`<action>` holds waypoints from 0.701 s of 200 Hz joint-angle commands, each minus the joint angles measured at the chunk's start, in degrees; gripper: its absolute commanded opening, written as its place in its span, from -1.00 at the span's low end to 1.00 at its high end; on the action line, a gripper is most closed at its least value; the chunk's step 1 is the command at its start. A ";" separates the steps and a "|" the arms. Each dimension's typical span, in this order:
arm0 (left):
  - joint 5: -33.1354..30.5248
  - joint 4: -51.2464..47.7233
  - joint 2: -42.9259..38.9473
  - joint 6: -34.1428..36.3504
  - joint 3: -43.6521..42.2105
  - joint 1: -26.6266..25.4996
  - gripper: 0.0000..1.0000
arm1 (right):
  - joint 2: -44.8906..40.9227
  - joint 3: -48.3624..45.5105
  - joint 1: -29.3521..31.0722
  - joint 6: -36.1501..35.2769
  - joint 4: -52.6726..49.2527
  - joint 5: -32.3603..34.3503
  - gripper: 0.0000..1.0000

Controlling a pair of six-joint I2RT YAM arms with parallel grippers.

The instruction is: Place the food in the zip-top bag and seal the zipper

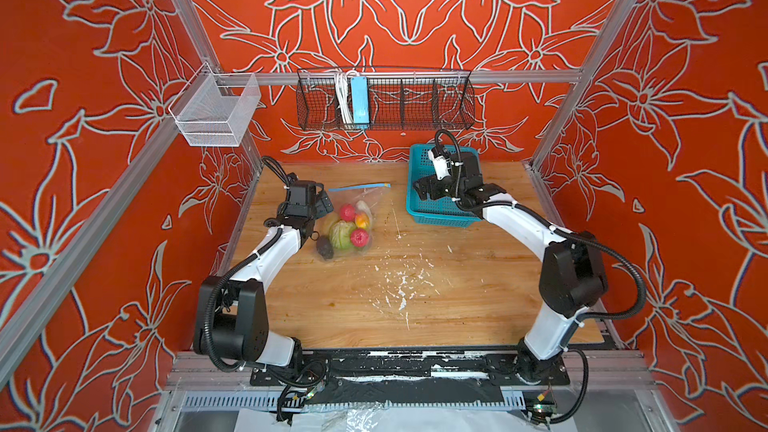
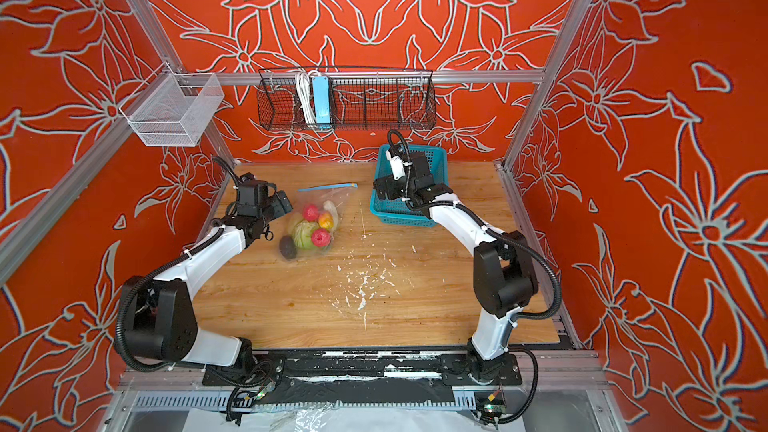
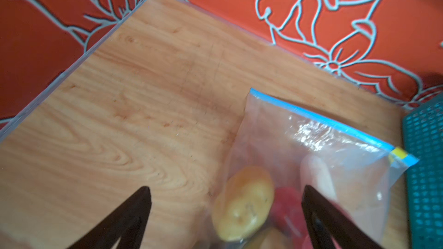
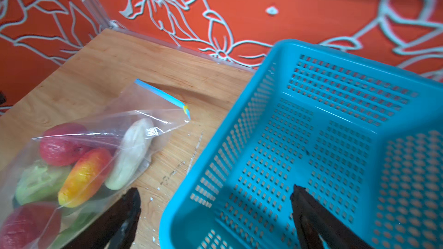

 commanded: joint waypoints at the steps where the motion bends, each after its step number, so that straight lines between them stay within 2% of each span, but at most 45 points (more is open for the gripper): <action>1: -2.22 2.58 -4.23 0.85 -4.22 0.15 0.95 | -5.45 -4.93 -1.14 1.83 2.65 5.21 0.95; 27: -2.93 5.83 -7.48 2.51 -9.58 0.15 0.95 | -10.89 -11.44 -2.87 2.63 2.80 9.98 0.95; 56: -7.44 9.06 -10.11 3.24 -14.82 0.20 0.95 | -15.73 -17.90 -5.56 4.42 3.10 13.36 0.95; 95: -10.45 21.14 -11.23 7.73 -22.98 -0.28 0.95 | -20.39 -24.21 -8.42 3.33 2.75 17.86 0.96; 120: -10.22 20.53 -12.27 8.47 -23.13 -0.38 0.95 | -24.67 -28.69 -9.91 4.61 3.37 23.04 0.96; 140: -11.39 20.83 -14.84 9.55 -25.23 -1.05 0.95 | -30.10 -34.72 -10.76 3.14 7.82 25.57 0.96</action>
